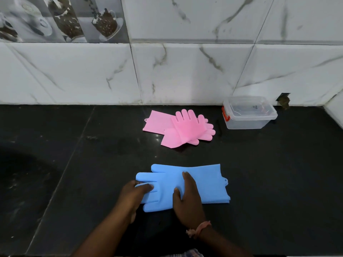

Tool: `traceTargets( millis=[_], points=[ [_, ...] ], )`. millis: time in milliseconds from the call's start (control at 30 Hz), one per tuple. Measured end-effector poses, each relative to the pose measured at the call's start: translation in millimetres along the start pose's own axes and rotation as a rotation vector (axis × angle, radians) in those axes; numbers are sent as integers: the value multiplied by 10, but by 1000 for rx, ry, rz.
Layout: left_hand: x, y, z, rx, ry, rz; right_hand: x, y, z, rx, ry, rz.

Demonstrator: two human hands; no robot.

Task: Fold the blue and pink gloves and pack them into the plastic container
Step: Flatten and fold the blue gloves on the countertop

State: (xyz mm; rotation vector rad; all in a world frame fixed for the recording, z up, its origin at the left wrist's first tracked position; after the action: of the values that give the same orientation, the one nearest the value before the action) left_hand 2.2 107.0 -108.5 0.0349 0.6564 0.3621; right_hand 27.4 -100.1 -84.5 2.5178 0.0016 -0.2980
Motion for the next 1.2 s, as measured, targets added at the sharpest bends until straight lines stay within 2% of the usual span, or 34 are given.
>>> traceTargets(
  millis=[167,267,333,433,600,633,700,767,800,833,900,1067,1200],
  points=[
    [20,-49,29,-41,-29,-63,-93,-32,56,7,66,-12],
    [-2,-110,-95,-190,102,-150,-135,-115,44,-120,140,-14],
    [-52,-175,-159,-303,187,-207,-101,-162,57,-177,127,-38],
    [-73,-245,-159,-382,210,-243,-41,-193,98,-203,79,-85],
    [-72,-307,-79,-311,153,-215,-6,-137,85,-106,1,-196],
    [-73,-310,-81,-305,149,-205,-4,-47,49,-38,-10,-177],
    [-70,-307,-103,-306,156,-203,14,319,22,70,-22,34],
    [-64,-297,-138,-318,162,-211,53,741,144,-123,-132,293],
    [-59,-290,-155,-328,162,-213,82,892,267,-276,-261,341],
    [-49,-277,-169,-338,160,-213,106,983,402,-407,-412,323],
    [-20,-258,-187,-350,157,-207,142,1045,596,-472,-606,241],
    [16,-257,-169,-341,150,-214,438,1037,755,-35,-652,84],
    [20,-231,-188,-349,152,-222,494,975,796,153,-716,-99]
  ],
)
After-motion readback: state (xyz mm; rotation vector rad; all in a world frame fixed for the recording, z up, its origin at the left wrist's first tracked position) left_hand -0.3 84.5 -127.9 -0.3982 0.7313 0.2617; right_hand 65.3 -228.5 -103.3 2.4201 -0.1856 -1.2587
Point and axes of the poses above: each hand's wrist, its own x-axis towards the middle knuckle, its own y-axis out of the back of the hand, z = x × y, the point moved 9 cm from there along x, towards the middle knuckle, and after that the axes turned 7 degrees about -y, right-handed, at the moved point
